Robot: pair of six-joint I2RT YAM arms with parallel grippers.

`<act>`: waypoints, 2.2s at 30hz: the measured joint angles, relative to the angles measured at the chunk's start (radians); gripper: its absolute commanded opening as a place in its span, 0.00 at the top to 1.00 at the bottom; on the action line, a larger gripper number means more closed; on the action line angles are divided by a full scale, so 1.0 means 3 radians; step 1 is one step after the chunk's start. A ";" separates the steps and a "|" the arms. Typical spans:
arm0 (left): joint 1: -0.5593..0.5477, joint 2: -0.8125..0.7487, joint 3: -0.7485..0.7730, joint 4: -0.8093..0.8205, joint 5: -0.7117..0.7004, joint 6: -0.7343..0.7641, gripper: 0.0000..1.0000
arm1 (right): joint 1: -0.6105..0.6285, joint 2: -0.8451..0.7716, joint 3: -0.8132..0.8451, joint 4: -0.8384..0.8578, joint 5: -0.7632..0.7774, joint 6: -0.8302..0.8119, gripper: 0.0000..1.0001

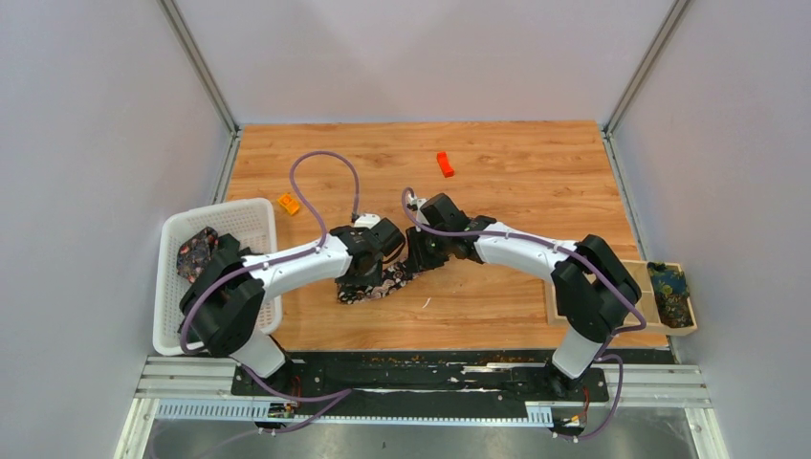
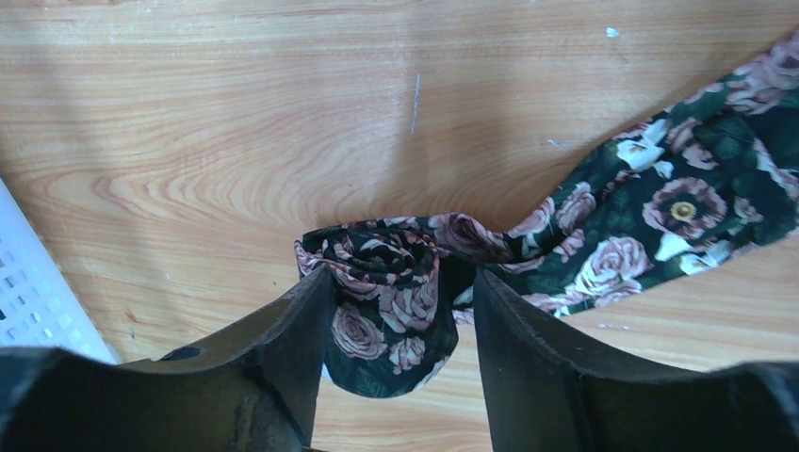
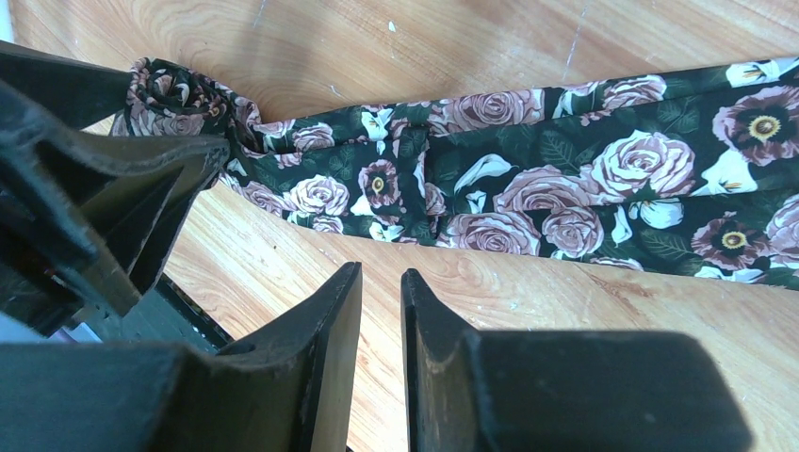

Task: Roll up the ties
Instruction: Roll the tie at the center of the board.

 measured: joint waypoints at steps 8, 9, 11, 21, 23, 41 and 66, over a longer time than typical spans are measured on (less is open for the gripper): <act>0.0000 -0.0440 -0.0061 0.0047 0.0043 -0.0003 0.20 | 0.0000 -0.0003 0.0000 0.0003 -0.0013 0.0023 0.76; 0.0000 -0.0512 -0.0090 0.0056 0.0039 -0.0001 0.20 | 0.0000 -0.0003 0.0000 0.0005 -0.0025 0.0025 0.76; 0.0000 -0.0635 -0.0144 0.0064 0.0028 -0.0001 0.19 | 0.0003 -0.0003 0.0000 0.0011 -0.0061 0.0036 0.75; -0.0004 -0.1708 -0.0524 0.0056 -0.0390 0.0001 0.16 | 0.0266 0.0039 0.0277 0.0009 -0.0192 0.0108 0.57; -0.0006 -0.1960 -0.0649 0.0039 -0.0498 0.0000 0.15 | 0.0351 0.0127 0.0458 0.0006 -0.0193 0.0118 0.54; -0.0015 -0.3019 -0.1047 -0.0282 -0.0782 -0.0075 0.15 | 0.0795 0.1068 0.1499 -0.0388 0.0042 0.0384 0.61; -0.0015 -0.3090 -0.1268 -0.0036 -0.0565 -0.0013 0.19 | 0.0783 0.1190 0.1414 -0.0476 0.0314 0.0486 0.73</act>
